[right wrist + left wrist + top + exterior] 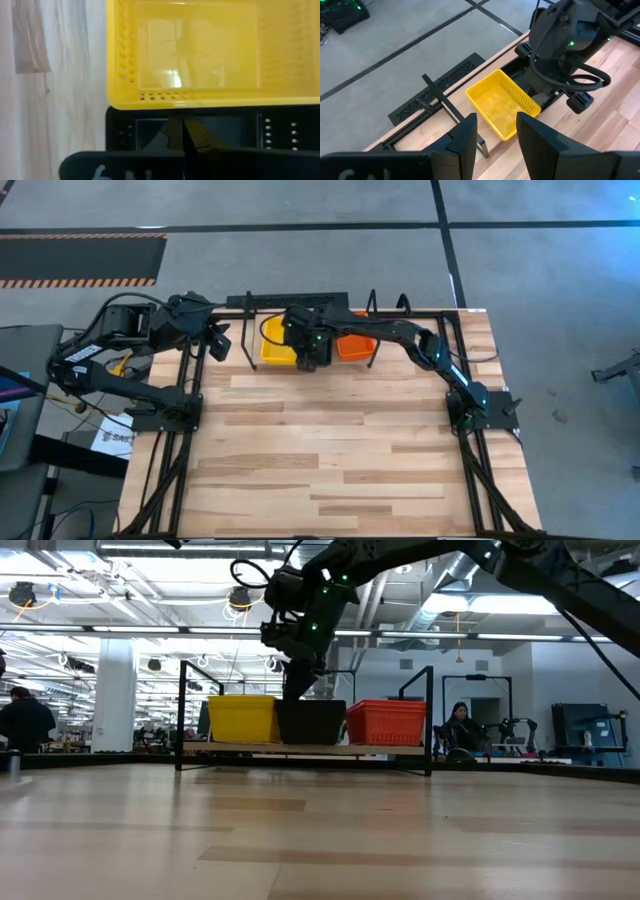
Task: Stack baskets on shelf by color
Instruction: Adjust the bins on the shelf
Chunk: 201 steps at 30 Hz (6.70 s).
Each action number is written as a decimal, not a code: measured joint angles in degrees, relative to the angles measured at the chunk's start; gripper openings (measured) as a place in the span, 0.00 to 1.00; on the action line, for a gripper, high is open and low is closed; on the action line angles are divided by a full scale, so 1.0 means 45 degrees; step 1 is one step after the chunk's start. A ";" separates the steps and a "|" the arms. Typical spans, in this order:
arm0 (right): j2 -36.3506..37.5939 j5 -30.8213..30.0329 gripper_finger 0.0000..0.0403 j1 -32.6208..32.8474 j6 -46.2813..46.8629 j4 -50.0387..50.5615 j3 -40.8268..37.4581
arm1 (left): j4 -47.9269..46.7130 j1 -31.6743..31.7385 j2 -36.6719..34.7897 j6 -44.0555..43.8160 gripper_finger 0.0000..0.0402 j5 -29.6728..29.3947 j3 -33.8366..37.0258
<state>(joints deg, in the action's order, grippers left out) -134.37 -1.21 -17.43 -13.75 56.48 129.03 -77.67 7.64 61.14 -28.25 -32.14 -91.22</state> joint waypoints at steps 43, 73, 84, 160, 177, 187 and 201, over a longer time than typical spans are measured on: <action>0.4467 -0.1462 0.00 -0.0002 0.2006 0.4002 -0.5077 | -0.0431 -0.0001 -0.0005 -0.0090 0.31 -0.0024 0.0000; 0.5843 -0.0619 0.00 -0.0605 0.1144 -0.1760 -0.8490 | -0.0248 -0.0005 -0.0005 -0.0331 0.31 -0.0029 0.0000; 0.5843 -0.0378 0.00 -0.0684 0.1298 -0.2812 -0.8490 | -0.0248 -0.0005 -0.0005 -0.0345 0.31 -0.0010 0.0000; 0.4391 -0.1999 0.00 0.0707 -0.0416 -0.0565 -0.7640 | -0.0301 -0.0001 0.0003 -0.0355 0.31 0.0050 0.0005; 0.4391 -0.0236 0.00 0.2290 -0.0935 -0.1335 -0.6165 | -0.0301 -0.0005 0.0000 -0.0359 0.31 0.0049 0.0005; 0.4391 0.0923 0.00 0.2080 -0.0744 -0.3639 -0.5999 | -0.0301 -0.0003 0.0000 -0.0380 0.31 -0.0010 0.0005; 0.4849 0.0595 0.00 0.2008 -0.0526 -0.3955 -0.5523 | -0.0143 0.0000 0.0188 -0.1704 0.31 0.0224 0.0739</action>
<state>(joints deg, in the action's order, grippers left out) -112.55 1.46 -8.40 -16.12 38.68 104.18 -78.31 7.64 61.99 -35.92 -31.13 -87.90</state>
